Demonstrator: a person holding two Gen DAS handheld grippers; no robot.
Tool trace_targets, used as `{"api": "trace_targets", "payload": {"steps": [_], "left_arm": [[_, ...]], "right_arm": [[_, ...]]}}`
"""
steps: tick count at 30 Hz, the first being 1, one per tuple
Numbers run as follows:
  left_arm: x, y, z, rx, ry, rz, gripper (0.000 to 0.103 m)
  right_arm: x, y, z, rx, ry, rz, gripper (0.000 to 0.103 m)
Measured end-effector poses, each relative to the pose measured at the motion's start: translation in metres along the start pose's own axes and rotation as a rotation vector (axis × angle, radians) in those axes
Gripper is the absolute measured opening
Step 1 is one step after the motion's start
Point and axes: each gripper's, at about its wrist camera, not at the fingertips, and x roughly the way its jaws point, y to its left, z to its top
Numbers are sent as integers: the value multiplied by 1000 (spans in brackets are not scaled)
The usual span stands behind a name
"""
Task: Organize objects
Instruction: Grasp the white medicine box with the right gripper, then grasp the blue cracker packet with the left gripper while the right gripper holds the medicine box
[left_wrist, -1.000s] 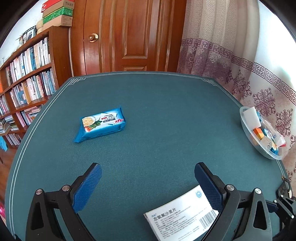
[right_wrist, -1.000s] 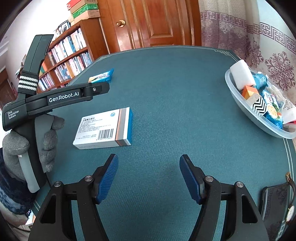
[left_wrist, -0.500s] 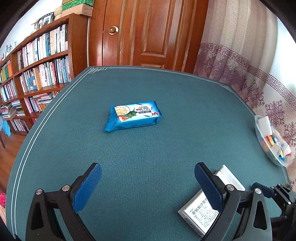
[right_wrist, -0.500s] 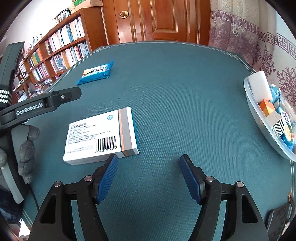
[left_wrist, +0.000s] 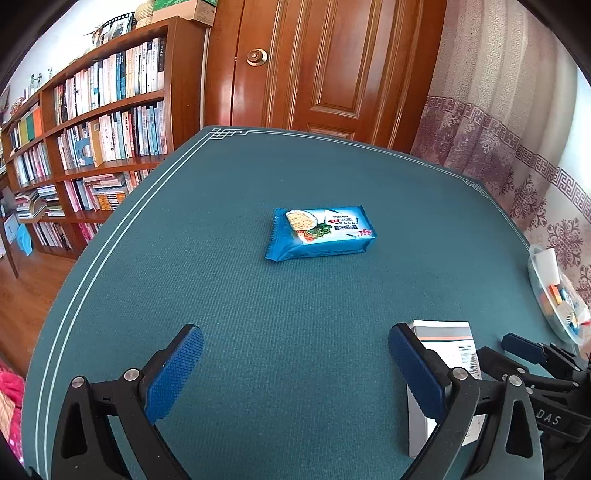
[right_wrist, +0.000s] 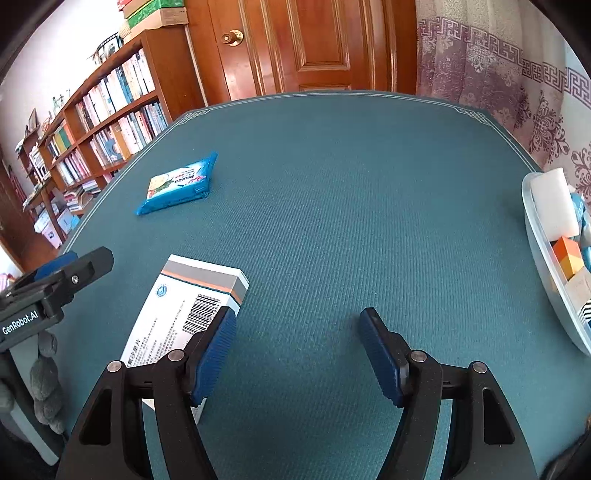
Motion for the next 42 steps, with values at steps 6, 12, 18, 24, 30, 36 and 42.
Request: {"api": "trace_targets", "payload": {"steps": [6,12,18,24,30,36,42], "left_arm": [[-2,11,3,-7,-9,16,102],[-3,20,6,-14,-13,30,102],[-4,26,9,-12,-19,43,102],[-1,29,12,-1,-18,57,102],[5,26,20,45,-15,81,102],[19,12,30,136,-20,101,102],[40,-8,44,251,-32,114,102]], "right_arm": [[-12,2,-1,104,-48,33,71],[-11,22,-4,114,-7,140,71],[-1,54,-11,25,24,129,78],[7,67,-13,-28,25,78,78],[12,76,-14,-113,5,12,77],[9,66,-13,-119,-7,16,70],[5,48,-13,-92,-11,14,70]]}}
